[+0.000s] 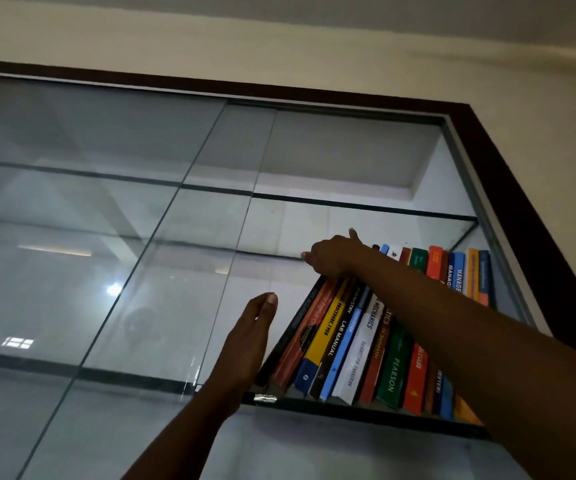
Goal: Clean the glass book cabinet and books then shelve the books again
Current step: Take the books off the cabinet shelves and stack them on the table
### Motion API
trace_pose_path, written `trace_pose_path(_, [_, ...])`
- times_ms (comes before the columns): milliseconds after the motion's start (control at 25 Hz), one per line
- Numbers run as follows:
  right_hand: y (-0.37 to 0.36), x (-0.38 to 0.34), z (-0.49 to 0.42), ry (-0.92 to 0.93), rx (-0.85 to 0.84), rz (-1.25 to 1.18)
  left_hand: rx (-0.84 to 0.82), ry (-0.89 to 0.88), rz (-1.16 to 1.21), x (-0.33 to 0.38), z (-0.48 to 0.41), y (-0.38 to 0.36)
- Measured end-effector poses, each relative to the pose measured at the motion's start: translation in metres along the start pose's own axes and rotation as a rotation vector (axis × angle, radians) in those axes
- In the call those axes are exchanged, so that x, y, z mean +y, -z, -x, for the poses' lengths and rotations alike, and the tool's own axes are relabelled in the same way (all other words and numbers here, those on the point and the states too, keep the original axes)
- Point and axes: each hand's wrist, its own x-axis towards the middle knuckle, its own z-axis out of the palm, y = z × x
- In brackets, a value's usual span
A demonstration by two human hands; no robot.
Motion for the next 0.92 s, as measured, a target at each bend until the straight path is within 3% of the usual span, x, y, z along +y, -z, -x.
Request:
trace_pose_path(120, [0.007,-0.006,0.000,0.032,0.077,-0.205,-0.001,0.068,0.075,-0.001,-0.003,0.004])
trace_pose_path(280, [0.009,-0.007,0.006,0.108,0.068,-0.760,-0.115,0.175,0.138,0.008,-0.008,-0.005])
trace_pose_path(440, [0.006,-0.003,0.002,0.097,-0.031,-1.541,-0.100,0.070,0.042,-0.002,-0.020,-0.012])
trace_pose_path(600, [0.001,0.009,0.006,0.214,-0.073,-1.914,-0.035,-0.023,-0.005,-0.011,-0.022,-0.010])
trace_pose_path(680, [0.005,0.020,0.013,0.201,0.109,-1.749,-0.037,-0.035,0.008,-0.013,-0.021,-0.008])
trace_pose_path(800, [0.014,0.042,0.021,0.118,0.372,-1.130,-0.006,-0.073,-0.028,-0.015,-0.022,-0.008])
trace_pose_path(840, [0.016,0.049,0.021,0.090,0.363,-1.007,0.006,-0.072,-0.026,-0.015,-0.022,-0.008])
trace_pose_path(920, [0.018,0.057,0.020,0.021,0.189,-0.894,0.020,-0.072,-0.010,-0.015,-0.021,-0.007])
